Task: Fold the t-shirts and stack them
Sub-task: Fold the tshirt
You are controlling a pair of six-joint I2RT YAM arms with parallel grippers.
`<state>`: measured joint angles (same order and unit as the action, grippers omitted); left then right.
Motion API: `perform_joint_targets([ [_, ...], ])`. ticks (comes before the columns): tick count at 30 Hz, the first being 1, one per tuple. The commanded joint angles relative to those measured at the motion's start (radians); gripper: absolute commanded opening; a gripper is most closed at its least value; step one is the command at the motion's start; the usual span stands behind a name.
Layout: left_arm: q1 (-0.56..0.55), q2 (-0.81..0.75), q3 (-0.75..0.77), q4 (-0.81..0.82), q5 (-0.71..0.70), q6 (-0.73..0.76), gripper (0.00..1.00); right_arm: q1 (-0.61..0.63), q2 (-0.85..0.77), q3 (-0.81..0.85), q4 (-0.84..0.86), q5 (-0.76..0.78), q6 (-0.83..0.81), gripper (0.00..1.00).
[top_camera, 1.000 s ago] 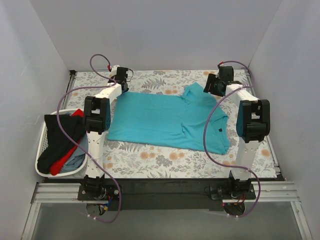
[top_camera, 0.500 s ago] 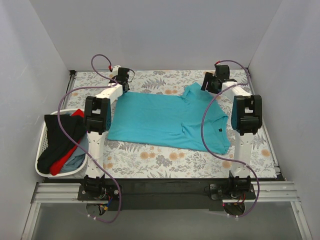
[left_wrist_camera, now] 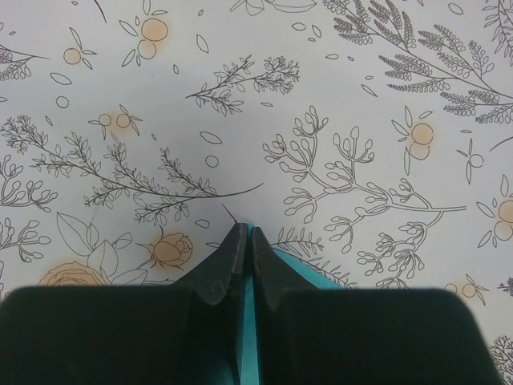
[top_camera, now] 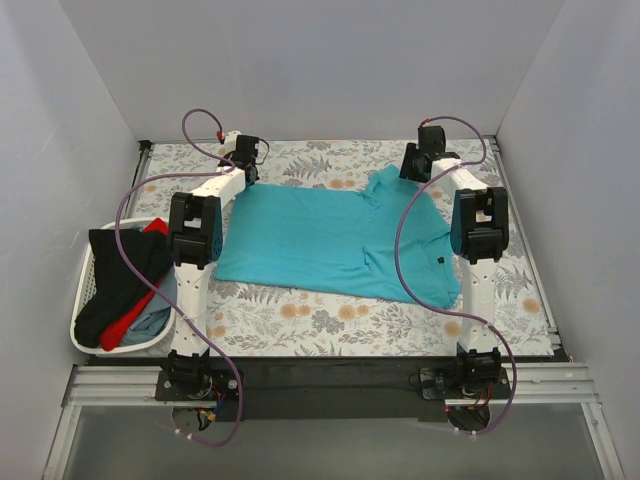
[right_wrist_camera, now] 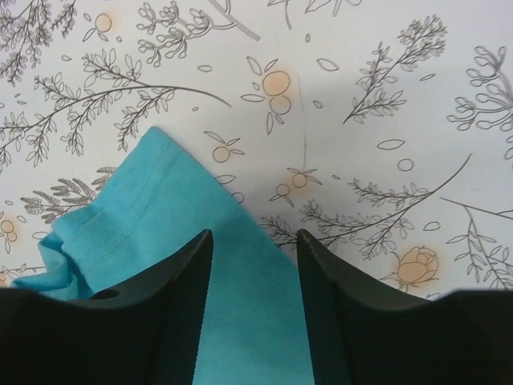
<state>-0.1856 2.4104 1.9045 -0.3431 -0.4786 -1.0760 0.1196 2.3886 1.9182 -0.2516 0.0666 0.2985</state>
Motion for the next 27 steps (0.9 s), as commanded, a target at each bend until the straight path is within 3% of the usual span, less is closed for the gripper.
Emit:
perform_joint_targets([
  [1, 0.003, -0.06, -0.009, -0.025, -0.02, -0.007, 0.0, 0.029, 0.046, 0.051, -0.089, 0.064, 0.004, 0.51],
  [6, 0.002, -0.059, -0.01, -0.023, -0.025, -0.009, 0.0, 0.045, 0.055, 0.053, -0.113, 0.078, 0.005, 0.35],
  [11, 0.006, -0.063, -0.01, -0.02, -0.037, -0.019, 0.0, 0.046, 0.044, 0.061, -0.118, 0.093, 0.005, 0.03],
  [12, 0.008, -0.066, -0.012, -0.019, -0.04, -0.019, 0.0, 0.046, 0.043, 0.067, -0.117, 0.096, 0.001, 0.01],
  [27, 0.057, -0.068, 0.07, -0.002, -0.005, -0.027, 0.0, 0.031, -0.011, 0.24, -0.133, 0.11, -0.038, 0.01],
])
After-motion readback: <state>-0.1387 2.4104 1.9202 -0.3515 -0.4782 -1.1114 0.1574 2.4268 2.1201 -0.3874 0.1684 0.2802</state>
